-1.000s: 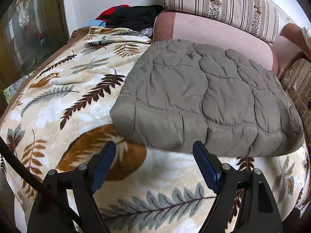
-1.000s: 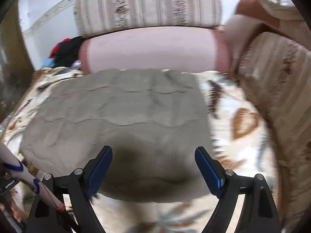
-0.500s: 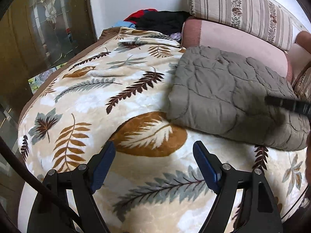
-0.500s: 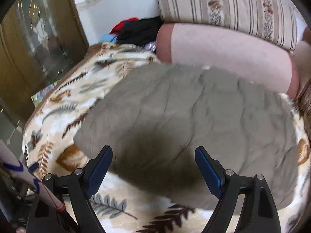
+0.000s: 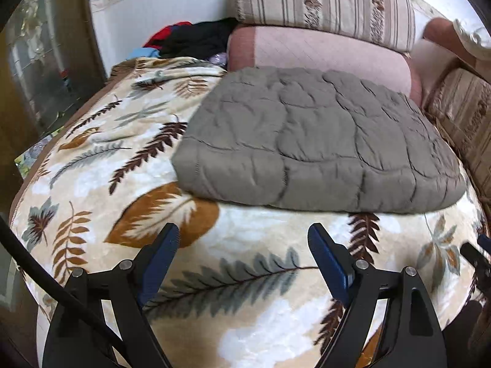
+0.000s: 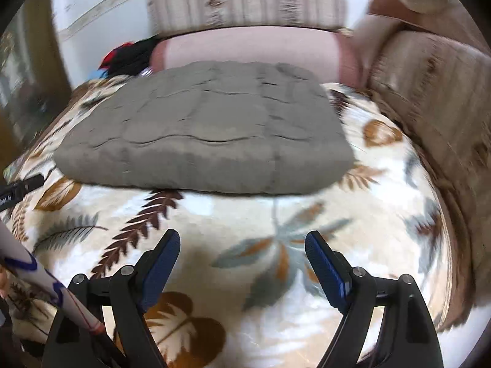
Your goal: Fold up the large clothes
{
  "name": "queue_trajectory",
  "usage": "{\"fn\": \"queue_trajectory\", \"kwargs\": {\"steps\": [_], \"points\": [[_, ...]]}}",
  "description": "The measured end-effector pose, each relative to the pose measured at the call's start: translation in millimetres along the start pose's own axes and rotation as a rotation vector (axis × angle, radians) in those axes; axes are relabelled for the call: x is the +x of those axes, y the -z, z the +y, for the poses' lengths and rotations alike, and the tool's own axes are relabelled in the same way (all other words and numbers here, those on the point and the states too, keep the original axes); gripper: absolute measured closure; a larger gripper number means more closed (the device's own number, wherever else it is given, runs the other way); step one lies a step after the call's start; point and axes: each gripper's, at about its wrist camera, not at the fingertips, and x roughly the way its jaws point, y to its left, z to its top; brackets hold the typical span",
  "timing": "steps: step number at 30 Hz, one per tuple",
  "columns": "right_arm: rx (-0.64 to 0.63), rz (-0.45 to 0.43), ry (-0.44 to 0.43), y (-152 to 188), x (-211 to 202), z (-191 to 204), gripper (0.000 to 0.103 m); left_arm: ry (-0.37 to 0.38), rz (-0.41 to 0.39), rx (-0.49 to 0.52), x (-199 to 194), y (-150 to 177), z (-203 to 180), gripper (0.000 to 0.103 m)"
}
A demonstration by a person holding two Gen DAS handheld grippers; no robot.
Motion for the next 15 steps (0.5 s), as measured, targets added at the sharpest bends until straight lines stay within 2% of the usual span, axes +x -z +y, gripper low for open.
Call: {"fn": "queue_trajectory", "kwargs": {"steps": [3, 7, 12, 15], "points": [[0.006, -0.017, -0.01, -18.6, 8.5, 5.1, 0.015, -0.001, 0.011, -0.002, -1.2, 3.2, -1.3, 0.018], [-0.079, -0.067, 0.003, -62.4, 36.6, 50.5, 0.015, -0.006, 0.031, -0.026, 0.1, 4.6, 3.2, 0.018], [-0.105, -0.036, 0.001, -106.4, 98.8, 81.4, 0.015, -0.015, 0.038, -0.029, -0.5, 4.3, 5.6, 0.018], [-0.123, -0.017, 0.056, -114.1, 131.7, 86.8, 0.006, -0.013, 0.041, -0.032, 0.5, 3.9, 7.4, 0.018]]}}
